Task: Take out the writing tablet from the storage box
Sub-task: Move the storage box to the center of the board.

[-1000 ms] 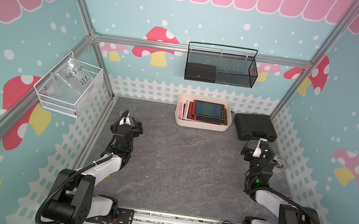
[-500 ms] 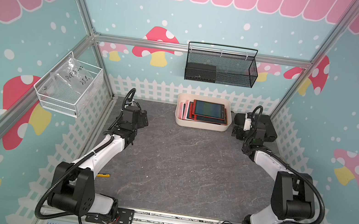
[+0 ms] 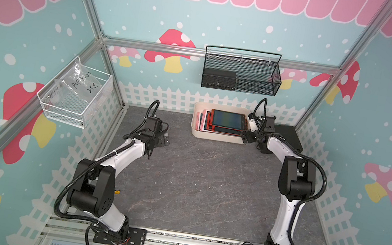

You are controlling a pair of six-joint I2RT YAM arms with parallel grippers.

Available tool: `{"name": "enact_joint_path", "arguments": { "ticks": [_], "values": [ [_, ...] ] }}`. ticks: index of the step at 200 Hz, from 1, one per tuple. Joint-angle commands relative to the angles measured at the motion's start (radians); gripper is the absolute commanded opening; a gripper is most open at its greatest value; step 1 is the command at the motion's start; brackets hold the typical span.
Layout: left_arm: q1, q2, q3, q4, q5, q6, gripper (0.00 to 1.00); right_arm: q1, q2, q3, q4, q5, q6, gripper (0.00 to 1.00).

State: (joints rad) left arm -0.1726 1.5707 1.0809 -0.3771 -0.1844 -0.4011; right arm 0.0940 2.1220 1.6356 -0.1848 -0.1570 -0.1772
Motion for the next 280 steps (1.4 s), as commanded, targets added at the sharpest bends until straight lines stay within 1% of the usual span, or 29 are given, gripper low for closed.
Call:
{"name": "enact_joint_path", "arguments": {
  "ticks": [1,35,64,77,110,149,169,210,250,280],
  "values": [
    [-0.001,-0.012,-0.023,-0.025,0.029,-0.022,1.00,0.012,-0.035,-0.018,-0.054,-0.079,-0.101,0.96],
    [0.001,0.013,-0.020,-0.021,0.064,-0.024,0.98,0.039,-0.042,-0.036,-0.080,-0.099,-0.168,0.94],
    [0.005,0.025,-0.021,-0.019,0.084,-0.028,0.97,0.045,-0.066,-0.070,-0.054,-0.136,-0.185,0.93],
    [0.010,0.023,-0.025,-0.019,0.088,-0.029,0.96,0.047,-0.067,-0.069,-0.043,-0.130,-0.186,0.93],
    [0.022,0.023,-0.041,-0.004,0.113,-0.035,0.95,0.061,-0.011,0.037,-0.081,-0.132,-0.195,0.93],
    [0.036,0.017,-0.052,-0.002,0.125,-0.039,0.94,0.080,0.101,0.182,-0.164,-0.112,-0.212,0.93],
    [0.048,0.011,-0.058,-0.001,0.136,-0.044,0.93,0.085,0.145,0.232,-0.204,-0.124,-0.212,0.92],
    [0.063,-0.007,-0.070,0.004,0.151,-0.049,0.91,0.096,0.090,0.144,-0.148,-0.137,-0.209,0.92],
    [0.069,-0.010,-0.073,0.006,0.151,-0.050,0.91,0.096,0.069,0.155,-0.171,-0.164,-0.212,0.92],
    [0.075,-0.009,-0.077,0.010,0.152,-0.050,0.91,0.096,0.026,0.109,-0.157,-0.188,-0.221,0.91]
  ]
}}
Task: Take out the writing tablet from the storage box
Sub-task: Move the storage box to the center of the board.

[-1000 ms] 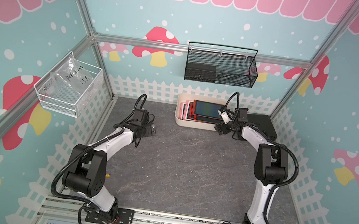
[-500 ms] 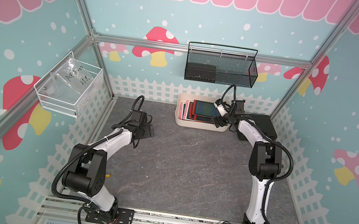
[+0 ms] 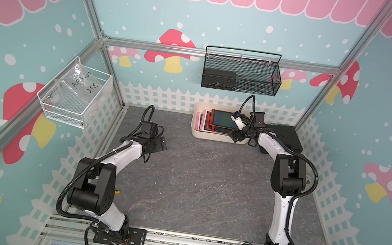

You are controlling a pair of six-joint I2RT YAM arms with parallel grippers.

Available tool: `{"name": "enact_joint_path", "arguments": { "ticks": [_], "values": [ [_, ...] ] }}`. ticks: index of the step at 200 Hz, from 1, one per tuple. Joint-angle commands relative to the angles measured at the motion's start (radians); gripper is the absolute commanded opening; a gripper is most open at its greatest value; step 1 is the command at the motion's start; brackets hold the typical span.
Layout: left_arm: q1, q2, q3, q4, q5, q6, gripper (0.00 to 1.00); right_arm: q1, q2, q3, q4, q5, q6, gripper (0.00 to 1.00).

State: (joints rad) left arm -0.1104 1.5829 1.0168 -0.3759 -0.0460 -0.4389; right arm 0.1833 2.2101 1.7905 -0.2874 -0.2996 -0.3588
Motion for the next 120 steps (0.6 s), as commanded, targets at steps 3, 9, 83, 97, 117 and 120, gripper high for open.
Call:
{"name": "enact_joint_path", "arguments": {
  "ticks": [3,9,83,97,117,120],
  "values": [
    [0.012,-0.021,-0.014,0.008,0.014,-0.013,0.91,0.008,-0.067,-0.051,-0.054,-0.047,-0.040,0.91],
    [0.013,-0.020,-0.013,0.009,0.014,-0.013,0.91,0.007,-0.077,-0.059,-0.052,-0.050,-0.043,0.91],
    [0.015,-0.004,-0.014,0.017,0.026,-0.015,0.91,0.005,-0.087,-0.094,-0.036,-0.050,-0.057,0.91],
    [0.016,-0.004,-0.015,0.017,0.025,-0.015,0.91,0.005,-0.086,-0.091,-0.023,-0.051,-0.057,0.91],
    [0.016,-0.005,-0.015,0.018,0.024,-0.015,0.91,0.006,-0.051,-0.046,-0.051,-0.061,-0.063,0.92],
    [0.015,-0.004,-0.015,0.017,0.024,-0.015,0.91,0.005,-0.044,-0.037,-0.058,-0.061,-0.063,0.92]
  ]
}}
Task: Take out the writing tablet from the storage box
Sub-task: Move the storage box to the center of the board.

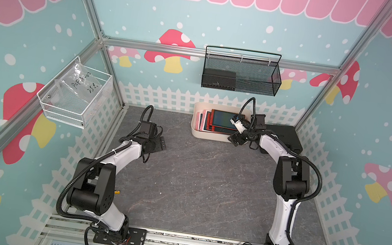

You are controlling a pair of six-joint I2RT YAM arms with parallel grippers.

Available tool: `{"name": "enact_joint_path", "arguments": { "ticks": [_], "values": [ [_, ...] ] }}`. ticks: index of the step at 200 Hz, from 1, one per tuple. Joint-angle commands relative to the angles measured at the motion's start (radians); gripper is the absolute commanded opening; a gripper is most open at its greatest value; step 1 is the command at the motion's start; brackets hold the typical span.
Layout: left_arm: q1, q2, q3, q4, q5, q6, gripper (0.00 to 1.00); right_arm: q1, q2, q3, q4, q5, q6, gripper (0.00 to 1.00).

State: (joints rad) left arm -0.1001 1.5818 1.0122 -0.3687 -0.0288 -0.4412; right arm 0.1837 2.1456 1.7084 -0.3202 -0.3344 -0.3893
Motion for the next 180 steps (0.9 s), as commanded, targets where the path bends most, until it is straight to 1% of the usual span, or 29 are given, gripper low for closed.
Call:
{"name": "enact_joint_path", "arguments": {
  "ticks": [1,16,44,85,108,131,154,180],
  "values": [
    [0.005,-0.003,-0.011,0.011,0.006,-0.013,0.91,0.005,0.024,0.048,-0.028,-0.027,-0.033,0.92],
    [0.005,-0.002,-0.011,0.013,0.007,-0.013,0.91,0.006,0.061,0.081,-0.048,-0.036,-0.031,0.91],
    [0.007,0.001,-0.009,0.014,0.006,-0.013,0.91,0.007,0.097,0.085,-0.048,-0.046,-0.029,0.91],
    [0.007,0.010,-0.010,0.024,0.013,-0.016,0.91,0.014,0.113,0.082,-0.057,-0.058,-0.026,0.90],
    [0.007,0.020,-0.008,0.033,0.026,-0.024,0.91,0.026,0.153,0.132,-0.094,-0.041,-0.024,0.90],
    [0.007,0.024,-0.011,0.041,0.038,-0.031,0.91,0.043,0.198,0.178,-0.129,0.011,-0.005,0.87],
    [0.007,0.021,-0.018,0.051,0.045,-0.039,0.91,0.051,0.185,0.147,-0.131,0.035,0.024,0.82],
    [0.006,0.026,-0.020,0.063,0.060,-0.049,0.91,0.064,0.106,0.033,-0.091,0.043,0.063,0.76]
  ]
}}
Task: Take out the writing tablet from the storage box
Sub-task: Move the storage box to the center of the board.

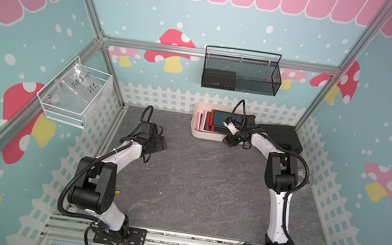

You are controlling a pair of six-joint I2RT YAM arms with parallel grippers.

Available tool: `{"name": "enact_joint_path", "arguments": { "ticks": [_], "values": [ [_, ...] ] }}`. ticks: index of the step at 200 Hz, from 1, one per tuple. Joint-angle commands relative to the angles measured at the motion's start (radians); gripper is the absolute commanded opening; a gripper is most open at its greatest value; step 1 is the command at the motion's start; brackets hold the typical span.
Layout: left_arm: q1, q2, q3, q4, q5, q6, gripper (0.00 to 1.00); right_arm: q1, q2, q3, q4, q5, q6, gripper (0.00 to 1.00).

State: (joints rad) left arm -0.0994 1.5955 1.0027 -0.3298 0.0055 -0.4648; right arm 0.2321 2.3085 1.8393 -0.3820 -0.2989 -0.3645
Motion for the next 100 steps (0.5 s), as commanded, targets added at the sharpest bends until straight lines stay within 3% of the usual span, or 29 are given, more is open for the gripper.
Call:
{"name": "enact_joint_path", "arguments": {
  "ticks": [1,70,100],
  "values": [
    [0.005,0.012,-0.010,0.024,0.027,-0.026,0.91,0.017,-0.060,-0.106,-0.026,0.007,0.040,0.76],
    [0.004,-0.005,0.002,0.023,0.052,-0.031,0.91,0.036,-0.241,-0.384,0.004,0.072,0.137,0.64],
    [0.003,-0.012,0.012,0.022,0.060,-0.029,0.91,0.039,-0.340,-0.545,-0.016,0.035,0.213,0.64]
  ]
}}
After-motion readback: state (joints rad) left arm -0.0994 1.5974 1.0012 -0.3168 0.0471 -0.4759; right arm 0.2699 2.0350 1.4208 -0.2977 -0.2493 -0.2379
